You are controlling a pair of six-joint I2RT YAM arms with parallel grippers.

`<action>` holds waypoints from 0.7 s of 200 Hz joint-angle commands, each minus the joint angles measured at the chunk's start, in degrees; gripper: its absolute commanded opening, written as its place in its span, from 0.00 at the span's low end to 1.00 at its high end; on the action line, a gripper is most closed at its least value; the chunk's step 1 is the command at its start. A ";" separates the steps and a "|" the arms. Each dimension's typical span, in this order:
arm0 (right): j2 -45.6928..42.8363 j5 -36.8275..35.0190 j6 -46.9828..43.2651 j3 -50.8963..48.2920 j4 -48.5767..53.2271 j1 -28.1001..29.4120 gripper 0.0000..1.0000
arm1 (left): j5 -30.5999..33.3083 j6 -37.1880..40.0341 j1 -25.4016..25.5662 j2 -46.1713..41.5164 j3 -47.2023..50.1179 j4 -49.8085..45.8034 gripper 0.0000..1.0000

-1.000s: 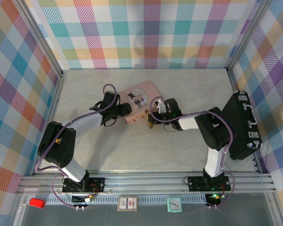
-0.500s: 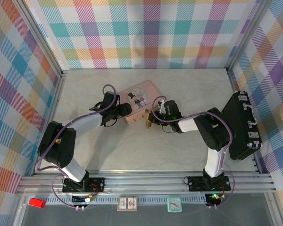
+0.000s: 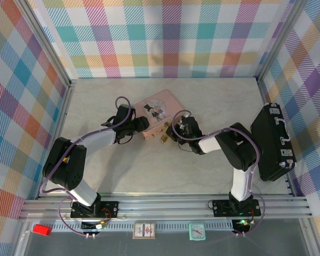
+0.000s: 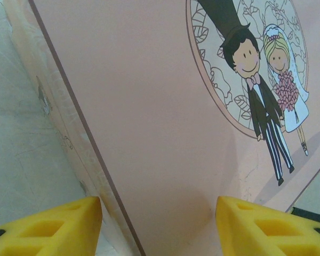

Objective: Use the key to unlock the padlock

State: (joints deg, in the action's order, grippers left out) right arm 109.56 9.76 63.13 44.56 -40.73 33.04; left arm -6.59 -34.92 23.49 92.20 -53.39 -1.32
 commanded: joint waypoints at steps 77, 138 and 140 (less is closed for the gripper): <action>1.01 -6.07 8.60 -1.54 -7.76 0.36 0.00 | 1.27 -0.42 0.16 0.67 1.24 0.59 0.58; 0.66 -8.16 9.99 -2.38 -8.87 -0.32 0.00 | 1.40 -0.06 0.16 1.13 0.88 0.01 0.58; 0.61 -8.22 10.04 -2.42 -8.98 -0.38 0.00 | 1.40 -0.04 0.16 1.14 0.84 0.03 0.58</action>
State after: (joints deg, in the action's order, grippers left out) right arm 110.21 4.69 71.72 43.05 -46.11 33.71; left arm -5.96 -35.14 23.49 92.23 -53.01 -0.93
